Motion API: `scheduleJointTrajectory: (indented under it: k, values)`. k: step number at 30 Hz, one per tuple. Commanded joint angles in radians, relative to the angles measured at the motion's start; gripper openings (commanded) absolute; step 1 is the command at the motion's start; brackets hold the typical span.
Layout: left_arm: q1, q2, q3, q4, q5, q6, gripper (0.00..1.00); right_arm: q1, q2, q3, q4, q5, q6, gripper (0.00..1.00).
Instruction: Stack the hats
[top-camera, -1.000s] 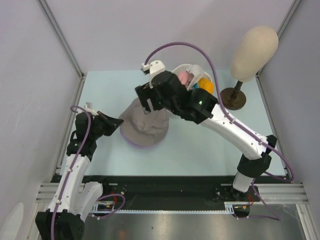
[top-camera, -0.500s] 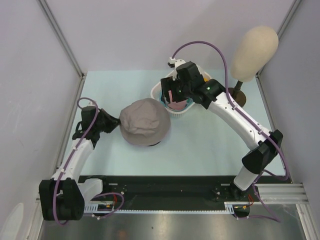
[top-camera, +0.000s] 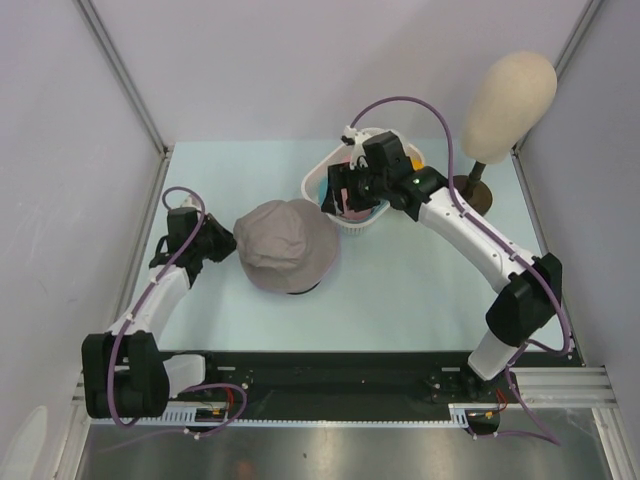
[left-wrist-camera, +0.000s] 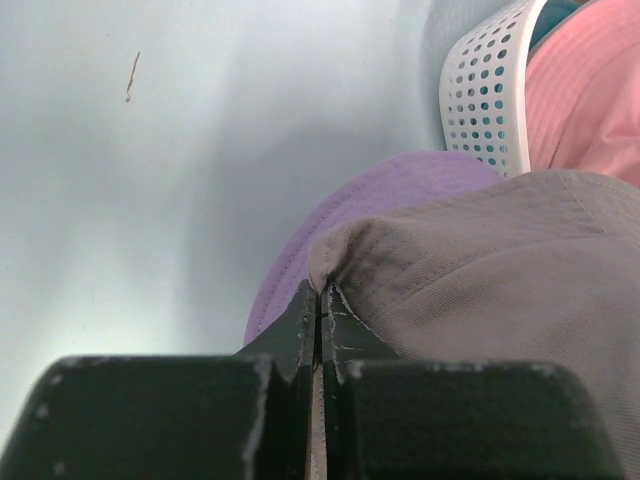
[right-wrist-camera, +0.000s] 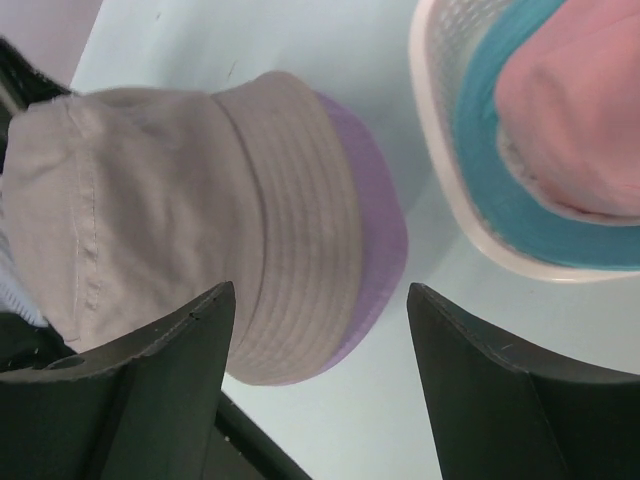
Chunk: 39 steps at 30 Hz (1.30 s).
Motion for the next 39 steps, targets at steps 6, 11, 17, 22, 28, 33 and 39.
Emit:
scheduleJointTrajectory:
  k: [6, 11, 17, 22, 28, 33, 39]
  values:
    - [0.018, -0.05, 0.009, 0.034, -0.015, 0.079, 0.0, -0.057, 0.031, -0.145, 0.202, -0.296, 0.027, 0.74]
    - [0.016, -0.064, -0.002, 0.061, 0.002, 0.085, 0.0, -0.106, 0.027, -0.231, 0.345, -0.421, 0.039, 0.75]
    - [0.018, -0.06, -0.007, 0.077, 0.016, 0.096, 0.0, -0.118, 0.07, -0.282, 0.422, -0.524, 0.03, 0.76]
    - [0.018, -0.056, -0.008, 0.079, 0.023, 0.113, 0.0, -0.118, 0.097, -0.303, 0.477, -0.566, 0.041, 0.76]
    - [0.016, -0.055, -0.008, 0.076, 0.022, 0.13, 0.0, -0.12, 0.113, -0.314, 0.567, -0.627, 0.102, 0.72]
    - [0.018, -0.053, -0.008, 0.079, 0.028, 0.13, 0.0, -0.119, 0.123, -0.32, 0.594, -0.646, 0.133, 0.66]
    - [0.016, -0.055, -0.007, 0.081, 0.03, 0.133, 0.0, -0.115, 0.148, -0.312, 0.565, -0.626, 0.128, 0.5]
